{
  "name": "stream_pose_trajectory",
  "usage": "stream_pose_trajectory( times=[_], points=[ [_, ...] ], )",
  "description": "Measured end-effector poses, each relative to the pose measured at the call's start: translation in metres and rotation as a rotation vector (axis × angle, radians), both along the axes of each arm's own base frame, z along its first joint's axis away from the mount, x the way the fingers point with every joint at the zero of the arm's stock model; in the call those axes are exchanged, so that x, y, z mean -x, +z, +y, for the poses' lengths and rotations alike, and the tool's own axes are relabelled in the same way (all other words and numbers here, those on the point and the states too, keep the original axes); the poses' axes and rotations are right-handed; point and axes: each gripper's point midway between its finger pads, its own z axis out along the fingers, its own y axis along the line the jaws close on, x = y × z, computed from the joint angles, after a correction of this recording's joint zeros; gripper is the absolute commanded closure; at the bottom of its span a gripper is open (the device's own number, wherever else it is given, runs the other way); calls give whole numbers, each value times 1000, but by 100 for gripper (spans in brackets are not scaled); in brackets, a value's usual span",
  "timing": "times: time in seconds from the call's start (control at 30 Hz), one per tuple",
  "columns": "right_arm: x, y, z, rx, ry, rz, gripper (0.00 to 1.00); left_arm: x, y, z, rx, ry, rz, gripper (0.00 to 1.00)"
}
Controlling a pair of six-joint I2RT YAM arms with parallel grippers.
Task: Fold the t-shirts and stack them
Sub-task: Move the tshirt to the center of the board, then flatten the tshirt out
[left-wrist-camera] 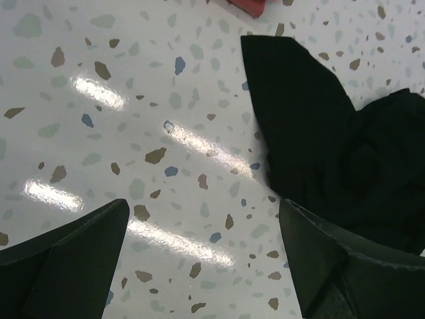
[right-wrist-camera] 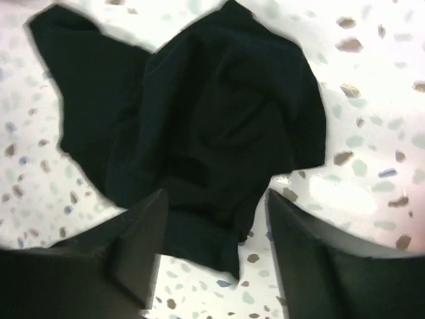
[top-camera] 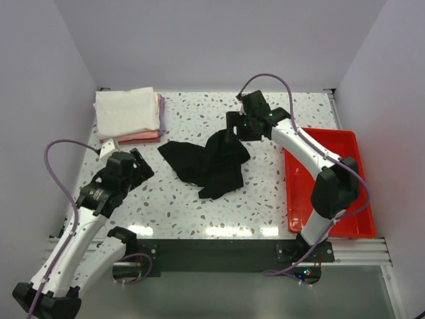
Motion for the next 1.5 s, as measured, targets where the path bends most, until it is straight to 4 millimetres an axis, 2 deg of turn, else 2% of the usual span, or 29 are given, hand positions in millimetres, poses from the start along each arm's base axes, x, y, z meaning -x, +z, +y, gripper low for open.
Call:
stream_pose_trajectory(
  times=[0.1, 0.23, 0.33, 0.47, 0.7, 0.83, 1.07, 1.17, 1.27, 1.5],
  points=[
    [-4, -22, -20, 92, -54, 24, 1, -5, -28, -9, 7, -24, 72, 0],
    [1, -16, -38, 133, -94, -13, 1, -16, -55, -19, 13, -36, 148, 0],
    [18, -10, -49, 126, -98, -43, 1, -33, -67, -26, 20, -40, 165, 0],
    [44, -11, -61, 113, -83, -64, 1, -61, -87, -31, 44, -26, 188, 6],
    [74, -34, -69, 108, -34, -33, 1, -116, -130, -27, 62, -24, 242, 14],
    [82, -39, -71, 99, -17, -40, 1, -141, -142, -32, 45, -44, 247, 20],
    [90, -32, -68, 52, 11, -76, 1, -178, -158, -30, -8, -31, 262, 33],
    [93, -33, -70, 52, 12, -80, 1, -196, -157, -33, -15, -35, 244, 38],
    [94, -36, -71, 56, 13, -76, 1, -205, -158, -34, -19, -38, 232, 44],
    [94, -37, -71, 57, 13, -76, 1, -208, -160, -39, -19, -52, 218, 55]
  ],
)
